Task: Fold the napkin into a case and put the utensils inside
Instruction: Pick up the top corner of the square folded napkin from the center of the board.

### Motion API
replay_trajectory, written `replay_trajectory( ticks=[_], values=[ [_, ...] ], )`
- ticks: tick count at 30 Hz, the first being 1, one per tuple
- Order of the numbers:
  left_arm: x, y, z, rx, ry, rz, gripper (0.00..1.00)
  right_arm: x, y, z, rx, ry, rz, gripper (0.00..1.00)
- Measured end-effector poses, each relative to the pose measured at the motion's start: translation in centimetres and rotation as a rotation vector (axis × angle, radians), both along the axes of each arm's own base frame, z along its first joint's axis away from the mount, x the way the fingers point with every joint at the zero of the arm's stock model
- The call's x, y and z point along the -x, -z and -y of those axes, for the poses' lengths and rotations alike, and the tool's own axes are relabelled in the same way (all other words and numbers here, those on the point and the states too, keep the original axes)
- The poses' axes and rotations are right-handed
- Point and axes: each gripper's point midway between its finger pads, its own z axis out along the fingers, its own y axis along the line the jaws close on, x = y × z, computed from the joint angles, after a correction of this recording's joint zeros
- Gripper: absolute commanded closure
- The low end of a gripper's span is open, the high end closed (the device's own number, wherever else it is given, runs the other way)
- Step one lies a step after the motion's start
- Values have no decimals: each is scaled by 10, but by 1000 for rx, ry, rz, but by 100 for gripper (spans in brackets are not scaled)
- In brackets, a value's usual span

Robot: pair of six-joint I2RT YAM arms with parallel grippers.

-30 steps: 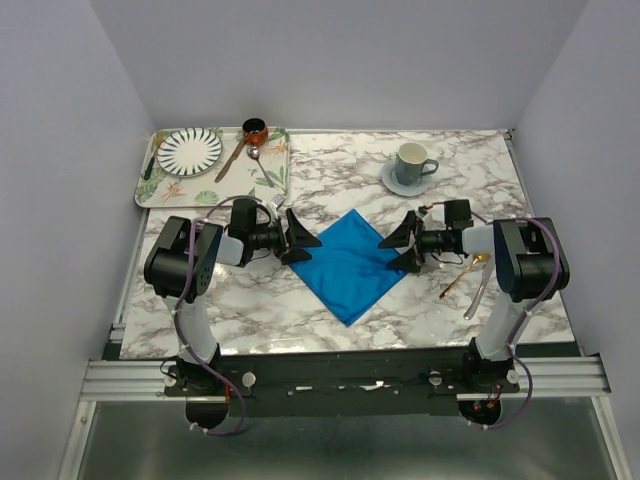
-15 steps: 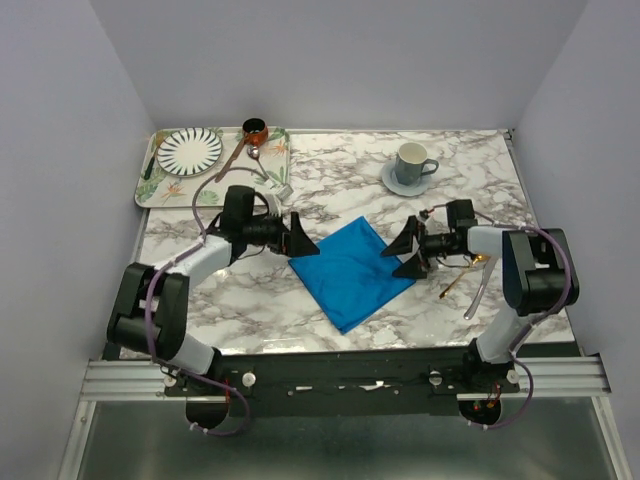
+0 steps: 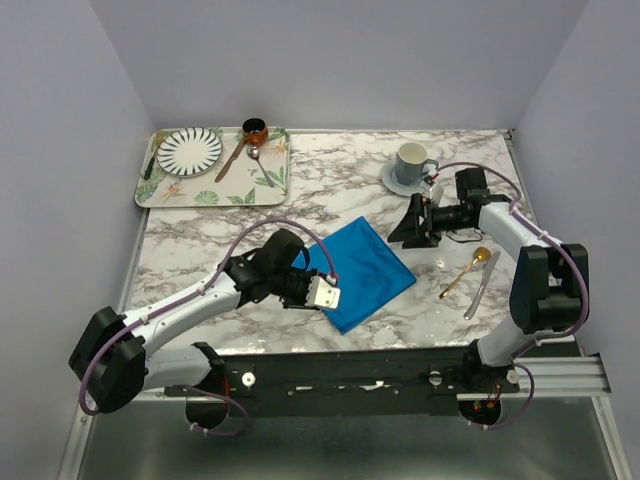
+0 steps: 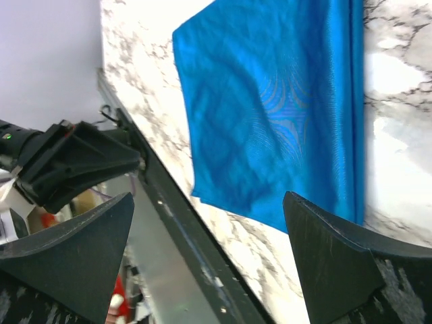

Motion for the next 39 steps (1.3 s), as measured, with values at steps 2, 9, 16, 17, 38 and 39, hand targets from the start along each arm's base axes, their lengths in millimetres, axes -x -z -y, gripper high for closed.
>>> replay_trajectory(
  ticks=[2,9,16,17,38,39],
  values=[
    [10,8,2,-28,60,33,65,0,1,3,28,-15,24,0],
    [41,37,24,-83,191,71,67,-4,8,12,112,-30,92,0],
    [48,68,26,-160,159,62,61,-8,11,18,161,-35,138,0],
    [46,70,26,-164,150,64,61,-8,11,18,162,-36,140,0],
    [38,79,41,-182,107,93,61,-8,9,18,161,-38,150,0],
    [38,78,42,-180,105,93,60,-8,9,18,161,-39,150,0]
  ],
)
